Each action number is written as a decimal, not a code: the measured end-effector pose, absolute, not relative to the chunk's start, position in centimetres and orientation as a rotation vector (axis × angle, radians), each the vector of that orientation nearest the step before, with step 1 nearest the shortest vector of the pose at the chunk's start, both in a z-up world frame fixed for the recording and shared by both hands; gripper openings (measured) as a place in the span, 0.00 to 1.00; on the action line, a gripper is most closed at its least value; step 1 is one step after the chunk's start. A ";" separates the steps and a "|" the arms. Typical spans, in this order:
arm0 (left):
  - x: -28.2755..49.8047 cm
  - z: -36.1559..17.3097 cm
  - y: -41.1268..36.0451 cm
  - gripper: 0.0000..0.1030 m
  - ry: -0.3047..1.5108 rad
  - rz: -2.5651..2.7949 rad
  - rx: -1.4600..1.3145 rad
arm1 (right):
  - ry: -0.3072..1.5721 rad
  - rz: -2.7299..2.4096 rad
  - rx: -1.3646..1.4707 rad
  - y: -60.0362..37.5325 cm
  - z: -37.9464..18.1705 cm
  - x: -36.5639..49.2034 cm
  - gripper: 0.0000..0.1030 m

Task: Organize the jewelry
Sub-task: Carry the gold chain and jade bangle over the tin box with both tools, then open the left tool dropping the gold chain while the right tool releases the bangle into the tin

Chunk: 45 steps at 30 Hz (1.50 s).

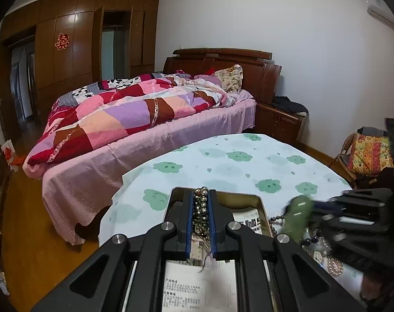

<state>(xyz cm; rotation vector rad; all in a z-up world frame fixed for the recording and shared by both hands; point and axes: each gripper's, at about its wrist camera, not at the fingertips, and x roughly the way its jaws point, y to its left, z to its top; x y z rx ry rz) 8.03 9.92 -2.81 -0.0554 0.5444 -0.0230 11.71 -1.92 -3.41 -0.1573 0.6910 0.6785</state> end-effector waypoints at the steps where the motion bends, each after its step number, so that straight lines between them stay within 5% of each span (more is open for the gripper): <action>1: 8.3 -3.1 9.9 0.09 0.548 -0.015 -0.044 | 0.703 0.675 -0.170 -1.2 -4.0 12.3 0.09; 11: 10.2 -5.6 10.4 0.10 0.612 0.013 -0.002 | 0.801 0.622 -0.273 1.8 -8.3 15.1 0.14; 14: 10.2 -5.4 10.7 0.14 0.613 0.030 -0.001 | 0.806 0.603 -0.256 1.3 -8.5 15.1 0.37; 16: 10.1 -5.0 10.9 0.54 0.604 0.043 0.001 | 0.786 0.594 -0.233 0.6 -8.1 14.9 0.61; 18: 9.4 -4.4 11.2 0.75 0.555 0.085 0.007 | 0.766 0.577 -0.229 -0.1 -7.6 14.6 0.61; 29: 8.5 -3.7 13.6 0.75 0.574 0.175 -0.085 | 0.731 0.507 -0.159 -7.5 -6.3 11.3 0.67; 45: 5.9 -5.7 3.2 0.75 0.648 0.022 0.039 | 0.796 0.379 -0.060 -16.3 -8.5 7.3 0.68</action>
